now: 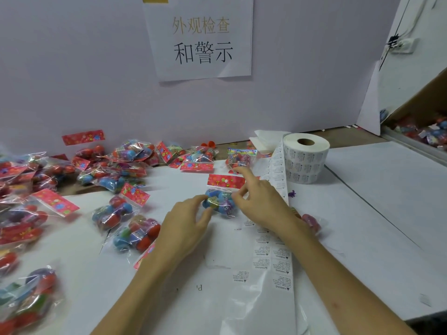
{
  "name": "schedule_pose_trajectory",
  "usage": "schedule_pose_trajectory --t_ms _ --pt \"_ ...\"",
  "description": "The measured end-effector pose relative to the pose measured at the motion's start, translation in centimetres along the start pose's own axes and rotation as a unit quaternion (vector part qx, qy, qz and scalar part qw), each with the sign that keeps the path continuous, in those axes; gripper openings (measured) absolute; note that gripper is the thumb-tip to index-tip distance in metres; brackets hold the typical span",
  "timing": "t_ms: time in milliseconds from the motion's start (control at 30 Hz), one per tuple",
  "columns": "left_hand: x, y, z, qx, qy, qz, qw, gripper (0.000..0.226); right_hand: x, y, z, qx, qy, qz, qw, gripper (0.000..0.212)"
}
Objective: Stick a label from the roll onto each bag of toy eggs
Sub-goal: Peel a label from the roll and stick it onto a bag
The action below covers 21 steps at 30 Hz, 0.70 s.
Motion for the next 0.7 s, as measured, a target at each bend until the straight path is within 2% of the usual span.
schedule_pose_trajectory --t_ms 100,200,300,400,467,567,700 --pt "0.2 0.4 -0.5 -0.116 0.031 0.012 0.993 0.02 0.1 -0.1 0.0 0.038 -0.011 -0.004 0.999 0.059" --pt "0.5 0.7 -1.2 -0.267 0.089 0.033 0.959 0.006 0.2 0.2 -0.1 0.099 -0.02 0.0 0.995 0.057" --pt "0.3 0.2 -2.3 -0.435 0.17 0.043 0.883 0.038 0.1 0.6 -0.6 0.185 -0.016 0.012 0.983 0.05" --pt "0.1 0.3 -3.1 -0.514 0.216 0.049 0.828 0.072 -0.2 0.8 -1.4 0.253 -0.002 0.011 0.967 0.048" --pt "0.2 0.3 -3.4 -0.566 0.239 0.045 0.788 0.083 -0.3 0.7 -1.9 0.271 0.007 0.009 0.962 0.049" --pt "0.4 0.0 -3.6 -0.615 0.271 0.032 0.74 0.065 -0.7 0.7 -2.6 0.29 0.028 0.006 0.957 0.05" --pt "0.5 -0.3 -3.4 -0.624 0.259 0.009 0.737 0.05 -0.9 1.5 -3.7 0.353 0.063 0.013 0.933 0.047"
Point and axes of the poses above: each hand's wrist, its own x-axis towards the middle knuckle, its own y-axis out of the back of the hand, z = x × y, the point moved 7 cm from there along x, towards the middle knuckle, and after that the axes turned 5 degrees about x, right-handed, at the moved point
